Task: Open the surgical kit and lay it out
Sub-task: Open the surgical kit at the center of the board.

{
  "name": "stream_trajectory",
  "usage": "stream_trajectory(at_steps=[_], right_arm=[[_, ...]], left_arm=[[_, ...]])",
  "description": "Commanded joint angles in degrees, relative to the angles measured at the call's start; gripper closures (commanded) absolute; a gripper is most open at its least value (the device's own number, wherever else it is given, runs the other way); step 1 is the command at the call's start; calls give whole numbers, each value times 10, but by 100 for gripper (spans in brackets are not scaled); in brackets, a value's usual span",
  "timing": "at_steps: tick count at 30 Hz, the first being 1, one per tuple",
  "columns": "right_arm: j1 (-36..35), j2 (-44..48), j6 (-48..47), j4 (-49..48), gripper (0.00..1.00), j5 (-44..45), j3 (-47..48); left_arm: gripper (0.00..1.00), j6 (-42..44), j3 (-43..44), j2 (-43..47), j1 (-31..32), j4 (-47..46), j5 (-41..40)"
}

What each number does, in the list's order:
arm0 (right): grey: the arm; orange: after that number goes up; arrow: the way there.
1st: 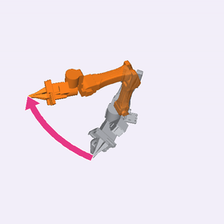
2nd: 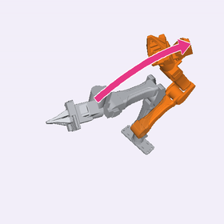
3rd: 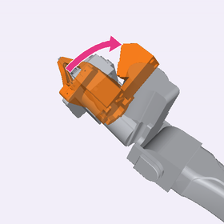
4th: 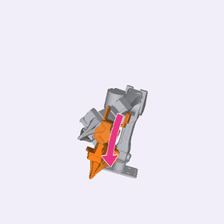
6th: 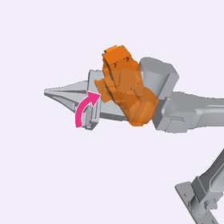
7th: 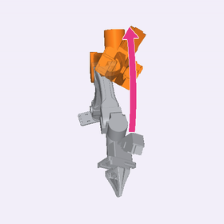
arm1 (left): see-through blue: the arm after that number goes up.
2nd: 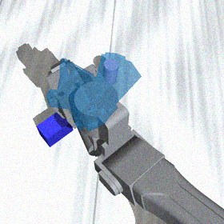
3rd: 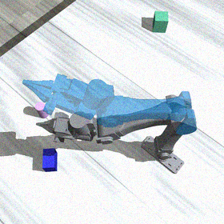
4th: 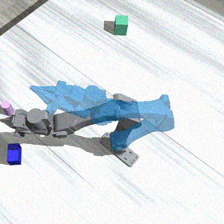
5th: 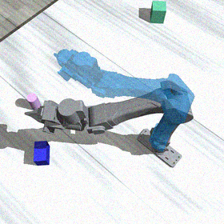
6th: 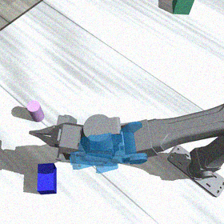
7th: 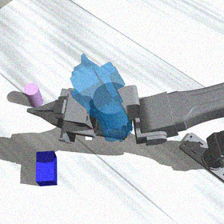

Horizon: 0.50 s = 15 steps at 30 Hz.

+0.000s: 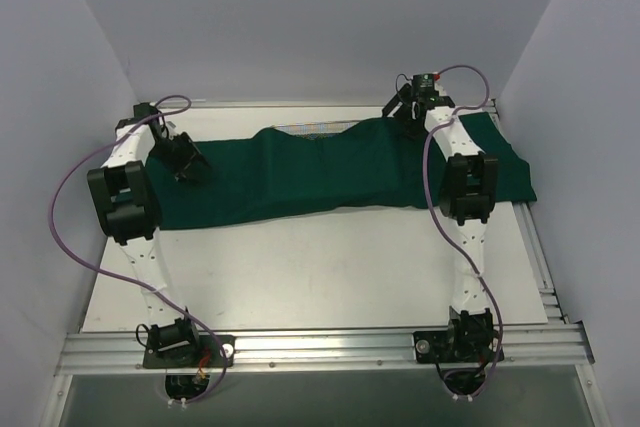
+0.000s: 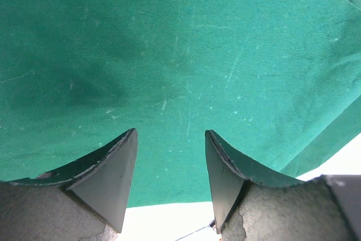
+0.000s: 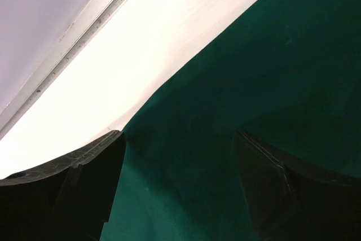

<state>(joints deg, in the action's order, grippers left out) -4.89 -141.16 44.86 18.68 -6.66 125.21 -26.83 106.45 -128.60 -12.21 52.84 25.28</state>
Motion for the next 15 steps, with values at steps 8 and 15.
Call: stream_trajectory(at_steps=[8,15], right_arm=[[5,-37,-6,13,26,10,53],[3,-55,-10,9,34,4,65]], left_arm=[[40,-5,16,31,0,-12,12],[40,-5,4,35,0,-16,12]])
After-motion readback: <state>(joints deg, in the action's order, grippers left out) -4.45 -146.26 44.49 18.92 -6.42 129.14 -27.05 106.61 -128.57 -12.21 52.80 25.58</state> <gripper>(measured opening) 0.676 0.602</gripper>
